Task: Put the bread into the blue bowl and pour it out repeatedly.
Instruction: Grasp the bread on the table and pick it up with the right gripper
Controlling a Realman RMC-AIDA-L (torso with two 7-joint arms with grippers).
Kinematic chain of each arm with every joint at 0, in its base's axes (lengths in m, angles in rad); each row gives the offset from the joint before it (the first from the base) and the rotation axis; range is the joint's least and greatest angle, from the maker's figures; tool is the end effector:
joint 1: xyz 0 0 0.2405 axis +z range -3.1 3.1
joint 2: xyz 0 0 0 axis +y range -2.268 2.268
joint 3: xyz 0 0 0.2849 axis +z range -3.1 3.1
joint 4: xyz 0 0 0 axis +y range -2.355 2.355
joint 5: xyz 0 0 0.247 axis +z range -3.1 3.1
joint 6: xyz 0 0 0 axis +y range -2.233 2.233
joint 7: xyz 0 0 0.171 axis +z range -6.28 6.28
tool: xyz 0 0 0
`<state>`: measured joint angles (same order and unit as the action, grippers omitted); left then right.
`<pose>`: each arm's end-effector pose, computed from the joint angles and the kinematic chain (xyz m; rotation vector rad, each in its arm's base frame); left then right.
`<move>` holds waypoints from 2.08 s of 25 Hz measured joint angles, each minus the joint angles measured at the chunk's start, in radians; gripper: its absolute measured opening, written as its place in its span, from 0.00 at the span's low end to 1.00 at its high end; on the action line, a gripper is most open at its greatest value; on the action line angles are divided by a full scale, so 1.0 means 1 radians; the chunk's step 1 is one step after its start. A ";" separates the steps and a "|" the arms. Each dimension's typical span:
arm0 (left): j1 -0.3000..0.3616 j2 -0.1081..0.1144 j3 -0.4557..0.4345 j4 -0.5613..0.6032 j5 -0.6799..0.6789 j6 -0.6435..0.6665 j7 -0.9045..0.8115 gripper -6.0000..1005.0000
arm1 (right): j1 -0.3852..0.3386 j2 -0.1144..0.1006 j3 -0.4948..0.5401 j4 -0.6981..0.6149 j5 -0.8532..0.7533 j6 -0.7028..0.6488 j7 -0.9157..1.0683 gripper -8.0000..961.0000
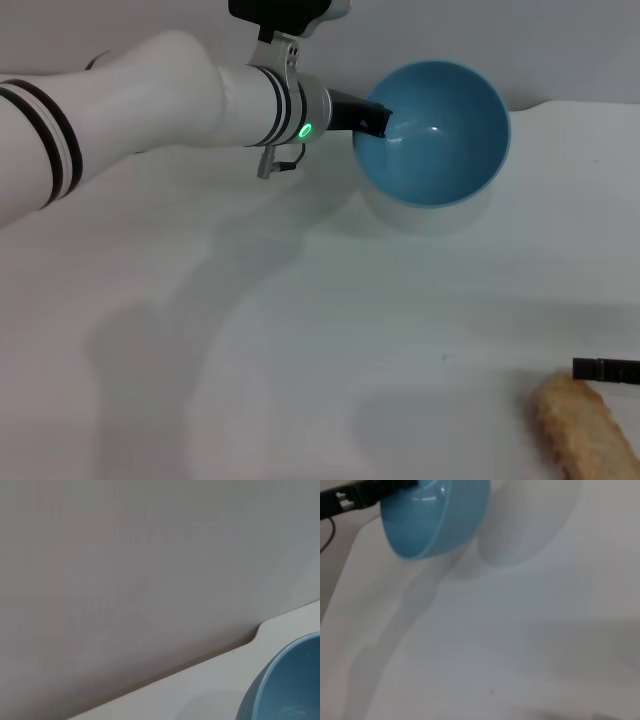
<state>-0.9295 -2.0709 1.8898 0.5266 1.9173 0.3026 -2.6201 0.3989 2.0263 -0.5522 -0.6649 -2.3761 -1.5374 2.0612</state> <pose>-0.1766 0.5149 -0.1629 -2.2575 -0.9399 -0.1856 0.4073 0.3146 -0.0165 -2.3076 1.7861 0.3517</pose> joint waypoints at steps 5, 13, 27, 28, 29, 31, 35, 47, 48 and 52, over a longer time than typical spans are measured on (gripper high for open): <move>0.000 0.000 0.000 0.003 0.000 -0.003 0.000 0.00 | -0.005 0.001 -0.008 0.013 -0.011 -0.002 0.010 0.71; 0.000 0.000 0.000 0.006 -0.001 -0.004 0.000 0.00 | 0.025 0.007 -0.011 0.017 -0.124 0.006 0.071 0.71; 0.016 -0.002 0.000 0.018 -0.001 -0.011 0.000 0.00 | 0.089 0.012 -0.023 0.142 -0.128 0.084 0.069 0.70; 0.017 -0.002 0.000 0.018 -0.001 -0.011 0.000 0.00 | 0.092 0.012 -0.023 0.143 -0.128 0.085 0.070 0.70; 0.018 -0.002 0.000 0.019 -0.001 -0.011 0.000 0.00 | 0.093 0.012 -0.023 0.143 -0.128 0.085 0.071 0.70; 0.021 -0.001 0.000 0.019 -0.001 -0.011 0.000 0.00 | 0.095 0.012 -0.024 0.144 -0.129 0.085 0.073 0.70; 0.025 0.000 0.000 0.019 -0.001 -0.012 0.000 0.00 | 0.101 0.012 -0.033 0.157 -0.128 0.086 0.083 0.64; 0.031 0.000 0.002 0.027 -0.001 -0.011 0.000 0.00 | 0.084 0.038 -0.026 0.117 -0.018 0.066 0.000 0.41; 0.033 0.000 0.003 0.030 -0.001 -0.010 0.000 0.00 | 0.077 0.037 -0.027 0.090 0.043 0.045 -0.030 0.40; 0.037 0.001 0.007 0.036 -0.001 -0.001 0.006 0.00 | 0.069 0.036 -0.030 0.004 0.119 0.019 -0.041 0.38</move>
<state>-0.8925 -2.0698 1.8972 0.5623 1.9162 0.3015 -2.6145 0.4681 2.0619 -0.5817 -0.6614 -2.2574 -1.5187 2.0200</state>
